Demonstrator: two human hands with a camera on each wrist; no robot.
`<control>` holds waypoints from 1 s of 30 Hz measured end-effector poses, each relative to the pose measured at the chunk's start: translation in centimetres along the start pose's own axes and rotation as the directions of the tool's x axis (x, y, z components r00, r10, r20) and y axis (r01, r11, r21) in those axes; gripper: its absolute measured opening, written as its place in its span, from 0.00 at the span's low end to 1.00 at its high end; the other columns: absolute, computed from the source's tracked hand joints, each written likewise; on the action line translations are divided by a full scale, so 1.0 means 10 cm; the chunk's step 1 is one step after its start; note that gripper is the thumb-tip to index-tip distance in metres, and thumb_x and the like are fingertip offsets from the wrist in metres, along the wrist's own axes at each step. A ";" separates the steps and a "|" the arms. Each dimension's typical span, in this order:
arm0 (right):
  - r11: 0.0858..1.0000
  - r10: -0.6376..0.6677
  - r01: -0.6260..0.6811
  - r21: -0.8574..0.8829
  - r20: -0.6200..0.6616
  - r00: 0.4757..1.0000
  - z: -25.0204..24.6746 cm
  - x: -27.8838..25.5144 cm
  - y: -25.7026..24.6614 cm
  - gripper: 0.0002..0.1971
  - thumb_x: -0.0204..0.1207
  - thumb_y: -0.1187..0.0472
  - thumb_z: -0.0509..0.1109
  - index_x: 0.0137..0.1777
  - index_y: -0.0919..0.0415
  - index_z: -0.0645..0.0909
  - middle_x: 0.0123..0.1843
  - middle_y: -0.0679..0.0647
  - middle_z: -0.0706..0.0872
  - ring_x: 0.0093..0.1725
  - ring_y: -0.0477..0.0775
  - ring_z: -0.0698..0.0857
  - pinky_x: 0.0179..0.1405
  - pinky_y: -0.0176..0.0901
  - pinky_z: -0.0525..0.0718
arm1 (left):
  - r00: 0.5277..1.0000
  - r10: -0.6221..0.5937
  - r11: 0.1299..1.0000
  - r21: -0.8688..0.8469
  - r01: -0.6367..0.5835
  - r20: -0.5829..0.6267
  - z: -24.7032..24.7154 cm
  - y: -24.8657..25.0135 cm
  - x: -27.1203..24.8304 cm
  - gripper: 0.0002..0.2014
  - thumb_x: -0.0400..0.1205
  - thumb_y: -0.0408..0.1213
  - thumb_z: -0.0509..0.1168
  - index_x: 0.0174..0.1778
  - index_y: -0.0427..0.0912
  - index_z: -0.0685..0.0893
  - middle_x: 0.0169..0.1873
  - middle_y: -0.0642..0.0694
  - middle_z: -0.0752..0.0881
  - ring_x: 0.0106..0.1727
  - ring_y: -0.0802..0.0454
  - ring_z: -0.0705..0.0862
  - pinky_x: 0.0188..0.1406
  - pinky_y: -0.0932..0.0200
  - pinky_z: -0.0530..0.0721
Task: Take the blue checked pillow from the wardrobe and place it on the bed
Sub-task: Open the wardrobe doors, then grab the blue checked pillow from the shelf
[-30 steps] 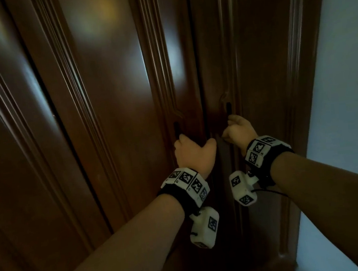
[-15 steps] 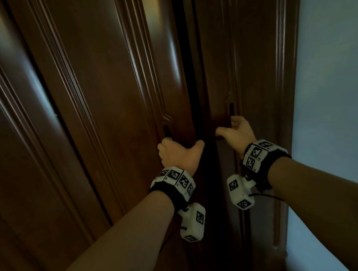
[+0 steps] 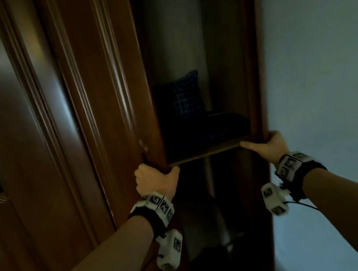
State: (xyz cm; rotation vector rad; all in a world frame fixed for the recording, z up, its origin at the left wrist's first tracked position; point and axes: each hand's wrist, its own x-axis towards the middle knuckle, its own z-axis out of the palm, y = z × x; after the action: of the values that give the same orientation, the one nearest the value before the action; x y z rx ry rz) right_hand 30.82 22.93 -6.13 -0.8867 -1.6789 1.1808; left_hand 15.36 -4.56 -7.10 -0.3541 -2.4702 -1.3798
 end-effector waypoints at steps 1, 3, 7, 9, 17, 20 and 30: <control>1.000 0.013 -0.013 0.003 -0.025 1.000 -0.14 -0.10 -0.07 0.51 0.48 0.43 0.91 0.71 0.64 0.78 0.65 0.56 0.86 0.61 0.59 0.87 0.64 0.57 0.86 | 1.000 -0.001 1.000 -0.017 0.000 -0.024 -0.10 -0.07 -0.05 0.39 0.67 0.58 0.76 0.65 0.36 0.72 0.61 0.38 0.77 0.62 0.34 0.80 0.62 0.36 0.82; 0.998 0.051 -0.049 0.029 -0.072 0.996 -0.45 -0.20 -0.11 0.44 0.59 0.51 0.88 0.74 0.66 0.76 0.69 0.63 0.84 0.66 0.66 0.85 0.67 0.59 0.83 | 0.996 -0.025 0.999 -0.048 0.020 -0.088 -0.29 -0.21 -0.15 0.34 0.70 0.53 0.76 0.64 0.36 0.72 0.61 0.36 0.78 0.63 0.33 0.80 0.63 0.35 0.81; 0.994 0.108 -0.109 0.001 -0.093 0.990 -0.95 -0.27 -0.04 0.29 0.74 0.60 0.78 0.74 0.67 0.77 0.69 0.64 0.84 0.68 0.69 0.83 0.72 0.63 0.79 | 0.972 -0.108 0.994 -0.047 0.101 -0.208 -0.62 -0.44 -0.34 0.31 0.72 0.51 0.73 0.64 0.36 0.72 0.62 0.35 0.77 0.63 0.32 0.79 0.63 0.35 0.79; 0.994 0.097 -0.101 -0.032 -0.103 0.990 -1.10 -0.26 0.00 0.29 0.74 0.61 0.76 0.75 0.65 0.77 0.69 0.64 0.84 0.68 0.69 0.83 0.73 0.63 0.78 | 0.951 -0.094 0.996 -0.031 0.089 -0.294 -0.74 -0.42 -0.45 0.33 0.72 0.48 0.73 0.68 0.34 0.71 0.64 0.34 0.76 0.65 0.33 0.77 0.64 0.37 0.77; 0.977 0.083 -0.117 -0.180 -0.184 0.979 -1.27 -0.39 0.01 0.18 0.79 0.64 0.70 0.66 0.74 0.80 0.60 0.73 0.86 0.58 0.73 0.86 0.58 0.56 0.83 | 0.903 0.002 0.998 0.061 0.027 -0.430 -0.97 -0.08 -0.65 0.54 0.71 0.50 0.73 0.84 0.29 0.49 0.82 0.26 0.57 0.83 0.30 0.57 0.84 0.38 0.54; 0.953 0.111 -0.179 -0.246 -0.267 0.957 -1.19 -0.40 -0.05 0.20 0.75 0.61 0.74 0.59 0.77 0.80 0.56 0.73 0.87 0.50 0.70 0.86 0.56 0.62 0.86 | 0.905 0.127 0.980 0.191 -0.052 -0.406 -0.98 -0.07 -0.72 0.54 0.71 0.50 0.71 0.85 0.30 0.48 0.83 0.25 0.52 0.85 0.29 0.49 0.85 0.37 0.46; 0.915 -0.034 -0.100 -0.390 -0.322 0.946 -0.51 -0.64 -0.42 0.33 0.72 0.55 0.76 0.74 0.65 0.68 0.75 0.67 0.71 0.73 0.70 0.74 0.68 0.66 0.75 | 0.950 0.253 0.920 0.350 -0.178 -0.183 -0.72 0.00 -0.71 0.44 0.67 0.49 0.71 0.77 0.34 0.65 0.74 0.31 0.69 0.77 0.32 0.67 0.79 0.37 0.63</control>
State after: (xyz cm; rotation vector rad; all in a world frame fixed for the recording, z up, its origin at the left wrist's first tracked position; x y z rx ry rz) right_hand 37.61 17.61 -2.94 -1.2918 -1.6594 0.6653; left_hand 22.86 -11.20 -6.06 -0.3595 -2.3346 -0.8461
